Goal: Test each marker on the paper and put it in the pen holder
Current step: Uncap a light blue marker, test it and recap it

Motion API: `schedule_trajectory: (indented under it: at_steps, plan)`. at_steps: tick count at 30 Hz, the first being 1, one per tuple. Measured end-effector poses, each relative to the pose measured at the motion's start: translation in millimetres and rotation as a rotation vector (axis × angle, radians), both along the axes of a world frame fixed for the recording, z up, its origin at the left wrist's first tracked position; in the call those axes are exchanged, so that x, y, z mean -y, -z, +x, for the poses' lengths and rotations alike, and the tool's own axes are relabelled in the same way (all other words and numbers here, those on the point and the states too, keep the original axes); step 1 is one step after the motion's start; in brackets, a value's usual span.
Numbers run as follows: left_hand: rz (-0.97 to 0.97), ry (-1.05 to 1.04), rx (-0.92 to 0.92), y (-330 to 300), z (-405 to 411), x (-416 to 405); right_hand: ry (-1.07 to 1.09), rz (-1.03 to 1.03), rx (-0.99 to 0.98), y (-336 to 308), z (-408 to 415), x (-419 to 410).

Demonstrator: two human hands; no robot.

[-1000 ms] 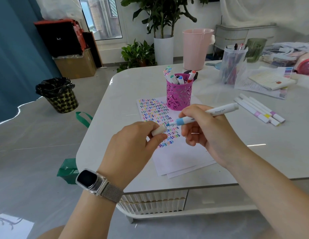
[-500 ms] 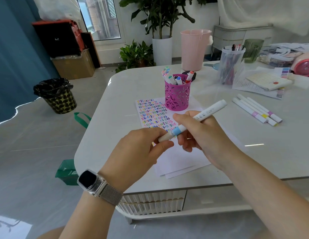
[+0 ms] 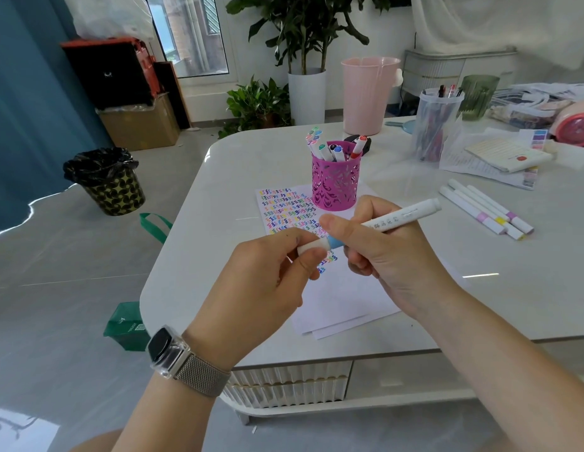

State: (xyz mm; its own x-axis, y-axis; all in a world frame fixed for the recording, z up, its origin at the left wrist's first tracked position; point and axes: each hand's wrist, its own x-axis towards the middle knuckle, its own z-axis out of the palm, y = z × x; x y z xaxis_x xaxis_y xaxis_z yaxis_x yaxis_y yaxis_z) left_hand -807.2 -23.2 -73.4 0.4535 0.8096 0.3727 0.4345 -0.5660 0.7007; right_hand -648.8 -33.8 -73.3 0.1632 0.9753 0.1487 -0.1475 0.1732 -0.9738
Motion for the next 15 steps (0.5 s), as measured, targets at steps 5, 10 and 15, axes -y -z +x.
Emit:
schedule_trajectory:
  at_steps: [5,10,15]
  plan:
    - [0.153,-0.034,0.046,7.9,-0.9,1.9,-0.041,0.02,-0.062,3.7,-3.5,1.6]
    - [0.253,-0.062,0.052,12.1,1.3,2.7,-0.078,0.022,-0.104,8.7,-6.4,2.2]
    - [0.26,-0.055,0.068,14.8,2.0,3.6,-0.08,0.015,-0.085,12.2,-6.4,1.7]
